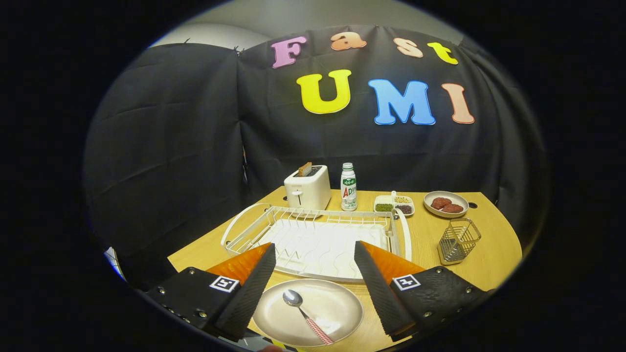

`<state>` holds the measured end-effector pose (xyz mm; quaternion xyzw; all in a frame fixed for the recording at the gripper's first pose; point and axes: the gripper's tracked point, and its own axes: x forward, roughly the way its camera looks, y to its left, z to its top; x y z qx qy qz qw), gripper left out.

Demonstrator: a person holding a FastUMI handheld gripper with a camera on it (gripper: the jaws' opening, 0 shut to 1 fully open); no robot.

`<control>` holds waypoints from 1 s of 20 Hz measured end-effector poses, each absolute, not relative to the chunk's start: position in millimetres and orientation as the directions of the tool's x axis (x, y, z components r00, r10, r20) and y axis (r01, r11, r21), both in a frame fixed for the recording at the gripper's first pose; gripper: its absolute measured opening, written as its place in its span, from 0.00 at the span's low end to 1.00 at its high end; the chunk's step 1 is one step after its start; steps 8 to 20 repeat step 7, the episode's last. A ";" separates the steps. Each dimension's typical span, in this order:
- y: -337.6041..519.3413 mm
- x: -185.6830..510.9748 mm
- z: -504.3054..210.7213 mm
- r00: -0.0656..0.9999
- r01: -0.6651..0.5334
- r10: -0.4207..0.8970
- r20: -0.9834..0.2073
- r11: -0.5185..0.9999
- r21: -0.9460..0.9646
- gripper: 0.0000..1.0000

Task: Take the plate from the dish rack, then take the spoon from the basket and place it into the plate.

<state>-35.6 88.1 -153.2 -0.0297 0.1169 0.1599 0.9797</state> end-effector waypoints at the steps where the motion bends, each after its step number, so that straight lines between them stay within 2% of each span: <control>1: 87.0 -34.8 -151.1 0.923 -0.318 0.305 -0.236 0.948 -0.019 0.99; 20: 83.2 -31.6 -144.1 0.925 -0.318 0.306 -0.224 0.948 -0.018 0.99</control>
